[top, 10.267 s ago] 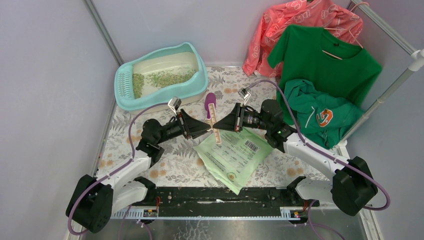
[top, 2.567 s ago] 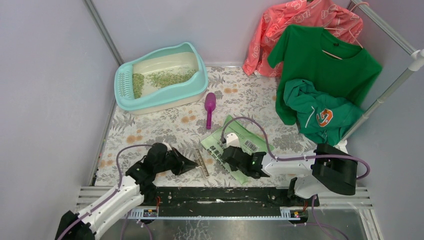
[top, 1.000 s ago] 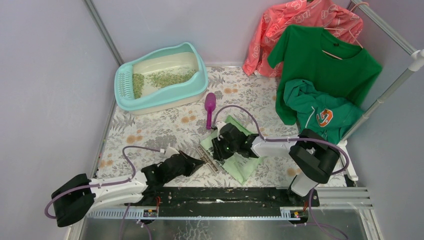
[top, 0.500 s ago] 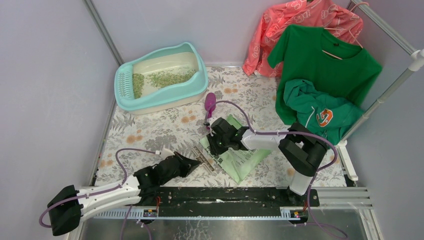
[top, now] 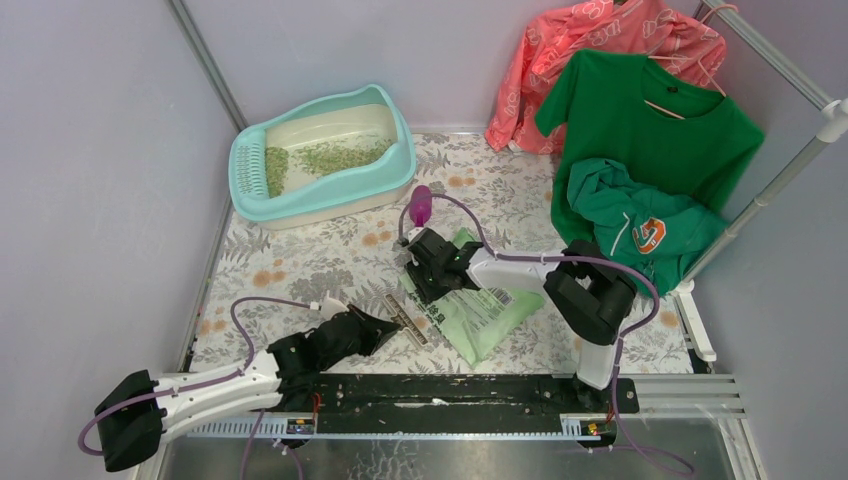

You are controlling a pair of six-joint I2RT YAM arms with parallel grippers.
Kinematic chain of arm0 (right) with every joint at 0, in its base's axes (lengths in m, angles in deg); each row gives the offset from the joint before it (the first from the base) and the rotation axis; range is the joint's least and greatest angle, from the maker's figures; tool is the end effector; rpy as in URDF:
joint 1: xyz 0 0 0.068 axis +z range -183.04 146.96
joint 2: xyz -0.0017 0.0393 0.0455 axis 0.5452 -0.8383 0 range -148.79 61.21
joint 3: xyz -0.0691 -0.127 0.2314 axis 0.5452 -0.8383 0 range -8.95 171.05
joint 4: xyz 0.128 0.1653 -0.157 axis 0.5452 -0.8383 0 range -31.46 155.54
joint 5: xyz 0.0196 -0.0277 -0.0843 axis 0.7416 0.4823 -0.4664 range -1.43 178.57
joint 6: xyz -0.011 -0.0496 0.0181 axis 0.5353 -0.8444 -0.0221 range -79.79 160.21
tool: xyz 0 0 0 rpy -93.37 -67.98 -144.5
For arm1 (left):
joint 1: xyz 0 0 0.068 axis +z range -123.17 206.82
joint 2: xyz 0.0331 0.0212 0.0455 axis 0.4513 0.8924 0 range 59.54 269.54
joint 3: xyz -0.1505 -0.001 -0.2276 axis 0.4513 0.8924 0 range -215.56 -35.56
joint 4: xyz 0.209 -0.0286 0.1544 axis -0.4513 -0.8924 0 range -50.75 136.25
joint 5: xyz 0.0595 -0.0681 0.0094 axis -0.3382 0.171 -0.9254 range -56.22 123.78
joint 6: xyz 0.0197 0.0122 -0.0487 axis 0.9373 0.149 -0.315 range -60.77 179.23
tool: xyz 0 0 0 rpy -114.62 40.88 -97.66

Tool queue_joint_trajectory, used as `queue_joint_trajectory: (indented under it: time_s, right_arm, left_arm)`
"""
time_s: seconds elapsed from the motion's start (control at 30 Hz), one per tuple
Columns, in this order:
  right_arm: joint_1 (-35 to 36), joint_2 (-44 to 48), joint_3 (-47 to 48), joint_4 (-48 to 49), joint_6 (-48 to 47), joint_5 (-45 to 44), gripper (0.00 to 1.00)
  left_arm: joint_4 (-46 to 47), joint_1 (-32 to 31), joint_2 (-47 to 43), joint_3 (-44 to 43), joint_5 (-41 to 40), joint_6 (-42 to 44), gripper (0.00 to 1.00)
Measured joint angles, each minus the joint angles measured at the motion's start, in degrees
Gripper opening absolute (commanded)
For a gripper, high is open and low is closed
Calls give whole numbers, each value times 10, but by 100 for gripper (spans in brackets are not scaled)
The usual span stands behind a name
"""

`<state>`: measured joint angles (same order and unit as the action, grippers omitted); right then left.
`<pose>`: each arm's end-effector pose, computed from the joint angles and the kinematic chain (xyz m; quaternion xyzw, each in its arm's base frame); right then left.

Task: Fill the litter box with clean litter
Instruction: Clamp the cat litter bag at the center of the board.

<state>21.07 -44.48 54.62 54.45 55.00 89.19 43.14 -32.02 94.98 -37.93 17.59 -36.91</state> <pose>0.2219 0.3072 0.1602 -0.3208 0.8930 0.1827 0.2573 0.0758 -0.1064 0.1193 -0.3427 0.8161 -0.4103 0.2196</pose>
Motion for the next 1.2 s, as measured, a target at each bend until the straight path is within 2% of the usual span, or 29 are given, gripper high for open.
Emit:
queue_joint_trajectory:
  time_s: [0.23, 0.4, 0.63, 1.0, 1.2]
  right_arm:
    - [8, -16, 24, -20, -13, -21, 35]
    - [7, 4, -13, 19, -12, -22, 35]
    - [-14, 54, -79, 45, -6, 26, 37]
    - [-59, 70, -106, 48, -7, 121, 33]
    - [-82, 70, -119, 66, -7, 167, 32]
  left_arm:
    - [3, 0, 6, 0, -4, 0, 7]
    - [51, 0, 49, 1, -11, 12, 8]
    - [158, 1, 125, 1, -20, 65, 9]
    - [251, 44, 162, 12, -3, 145, 9]
    - [341, 69, 253, 12, 28, 150, 9]
